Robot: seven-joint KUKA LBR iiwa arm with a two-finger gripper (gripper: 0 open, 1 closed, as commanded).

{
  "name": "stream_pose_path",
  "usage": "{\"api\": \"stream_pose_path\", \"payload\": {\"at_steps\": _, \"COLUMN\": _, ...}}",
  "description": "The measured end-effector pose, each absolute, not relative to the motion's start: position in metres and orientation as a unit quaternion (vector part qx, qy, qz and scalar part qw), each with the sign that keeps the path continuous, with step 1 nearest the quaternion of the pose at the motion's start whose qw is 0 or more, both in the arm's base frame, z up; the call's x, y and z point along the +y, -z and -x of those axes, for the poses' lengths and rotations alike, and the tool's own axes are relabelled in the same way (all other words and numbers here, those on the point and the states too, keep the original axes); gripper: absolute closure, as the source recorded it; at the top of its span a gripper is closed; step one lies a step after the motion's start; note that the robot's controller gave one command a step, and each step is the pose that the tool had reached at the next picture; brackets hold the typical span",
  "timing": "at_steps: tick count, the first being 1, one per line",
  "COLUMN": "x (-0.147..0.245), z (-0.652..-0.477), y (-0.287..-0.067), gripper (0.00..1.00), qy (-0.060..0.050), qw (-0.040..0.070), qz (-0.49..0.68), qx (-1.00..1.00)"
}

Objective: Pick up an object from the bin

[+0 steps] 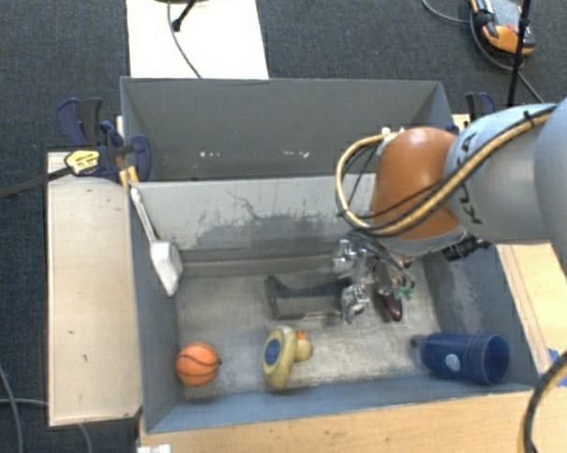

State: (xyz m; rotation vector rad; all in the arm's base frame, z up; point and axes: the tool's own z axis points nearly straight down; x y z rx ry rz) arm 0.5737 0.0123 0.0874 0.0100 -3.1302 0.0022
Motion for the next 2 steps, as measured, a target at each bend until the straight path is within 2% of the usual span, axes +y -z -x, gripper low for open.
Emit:
{"api": "stream_pose_path", "payload": {"at_steps": 1, "x": 0.012, "z": -0.574, "y": -0.087, "gripper": 1.00, "qy": -0.001, "qw": 0.006, "qz": -0.003, "qx": -1.000}}
{"api": "stream_pose_path", "payload": {"at_steps": 2, "x": -0.011, "z": -0.564, "y": -0.258, "gripper": 1.00, "qy": -0.001, "qw": -0.003, "qz": -0.051, "qx": -0.999}}
